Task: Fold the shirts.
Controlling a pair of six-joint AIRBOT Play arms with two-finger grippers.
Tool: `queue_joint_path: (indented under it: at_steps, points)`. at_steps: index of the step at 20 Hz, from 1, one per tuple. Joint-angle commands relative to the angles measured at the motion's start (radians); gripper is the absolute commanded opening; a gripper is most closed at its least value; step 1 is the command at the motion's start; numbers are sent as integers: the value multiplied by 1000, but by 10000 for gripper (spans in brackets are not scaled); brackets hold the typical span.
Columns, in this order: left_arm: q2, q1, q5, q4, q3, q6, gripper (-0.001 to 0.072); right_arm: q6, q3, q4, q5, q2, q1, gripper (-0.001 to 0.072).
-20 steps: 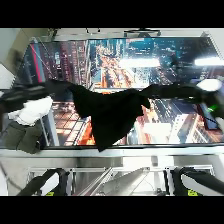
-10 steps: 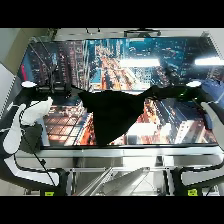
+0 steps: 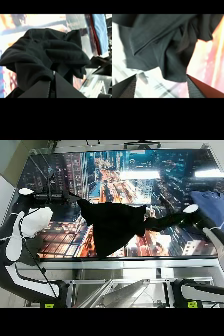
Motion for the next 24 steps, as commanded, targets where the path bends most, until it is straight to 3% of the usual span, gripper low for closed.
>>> queue_joint_path:
  at_steps: [1,4,5,6,8,9,11,13,17,20,24]
  points:
    - [-2,1,-3,0,4,0,27,8,-60,-32,-113,-10,78,672]
    - [-2,1,-3,0,4,1,27,8,-59,12,-235,-27,137,649]
    - [-2,1,-3,0,4,1,26,3,-59,31,-263,-32,146,526]
    - [-2,1,-3,0,4,1,27,-13,-59,46,-284,-32,150,333]
    - [-2,2,-3,0,4,0,27,-30,-56,83,-293,-32,147,167]
    - [-1,2,-4,0,4,0,26,-30,-53,81,-294,-31,147,19]
    - [0,12,-20,-11,4,0,26,-30,-40,81,-287,-24,143,21]
    - [17,44,-94,-127,4,23,26,-29,0,81,-211,27,109,21]
    - [167,174,-257,-590,4,72,25,22,229,91,-32,262,-53,21]
    - [344,286,-278,-857,4,68,26,48,523,163,29,439,-223,20]
    - [573,385,-272,-917,4,-7,26,80,831,179,102,536,-361,20]
